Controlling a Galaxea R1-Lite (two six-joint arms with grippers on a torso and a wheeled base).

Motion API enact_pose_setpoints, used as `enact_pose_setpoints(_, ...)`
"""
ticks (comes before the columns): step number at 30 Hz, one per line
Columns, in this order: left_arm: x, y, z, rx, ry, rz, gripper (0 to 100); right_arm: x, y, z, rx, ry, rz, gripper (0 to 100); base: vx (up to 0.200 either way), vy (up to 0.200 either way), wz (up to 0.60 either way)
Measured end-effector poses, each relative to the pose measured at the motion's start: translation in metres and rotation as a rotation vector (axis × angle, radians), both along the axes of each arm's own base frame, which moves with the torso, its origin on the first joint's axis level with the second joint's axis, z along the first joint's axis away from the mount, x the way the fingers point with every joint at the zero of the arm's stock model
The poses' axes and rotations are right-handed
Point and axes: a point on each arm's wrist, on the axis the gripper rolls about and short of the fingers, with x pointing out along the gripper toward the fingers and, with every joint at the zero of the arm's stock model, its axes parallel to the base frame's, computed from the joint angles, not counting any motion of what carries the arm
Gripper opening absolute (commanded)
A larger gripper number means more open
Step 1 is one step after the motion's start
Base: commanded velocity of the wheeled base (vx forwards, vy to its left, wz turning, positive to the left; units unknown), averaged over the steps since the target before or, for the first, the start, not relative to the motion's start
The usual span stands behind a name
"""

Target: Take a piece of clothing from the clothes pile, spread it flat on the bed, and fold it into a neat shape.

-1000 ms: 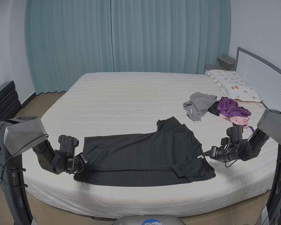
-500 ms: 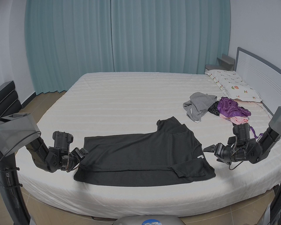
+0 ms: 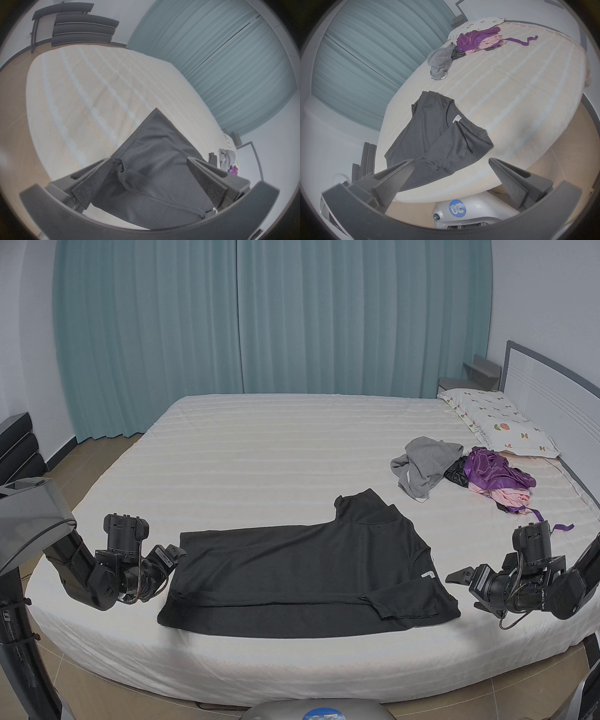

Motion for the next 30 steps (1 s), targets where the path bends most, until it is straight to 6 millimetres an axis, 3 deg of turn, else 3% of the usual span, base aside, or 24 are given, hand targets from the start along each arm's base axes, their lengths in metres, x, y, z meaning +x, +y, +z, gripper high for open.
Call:
enact_pose_setpoints(5,-0.005,-0.001,0.002,-0.012,-0.028,-0.011,100,-0.009,0.007,0.001,0.025,-0.085,0.011,100,0.200,0.000,0.00)
enact_pose_setpoints(12,-0.013,-0.008,0.000,-0.008,-0.012,-0.047,100,-0.014,0.012,-0.014,0.026,-0.046,0.016,100,0.000,0.000,0.00)
enact_pose_setpoints(23,-0.049,-0.026,-0.001,0.127,0.210,-0.224,100,-0.015,0.012,-0.024,0.019,-0.005,0.015,100,0.000,0.000,0.00)
enact_pose_setpoints(30,-0.052,-0.028,0.000,0.157,0.232,-0.251,100,-0.015,0.012,-0.025,0.017,0.001,0.015,100,0.000,0.000,0.00)
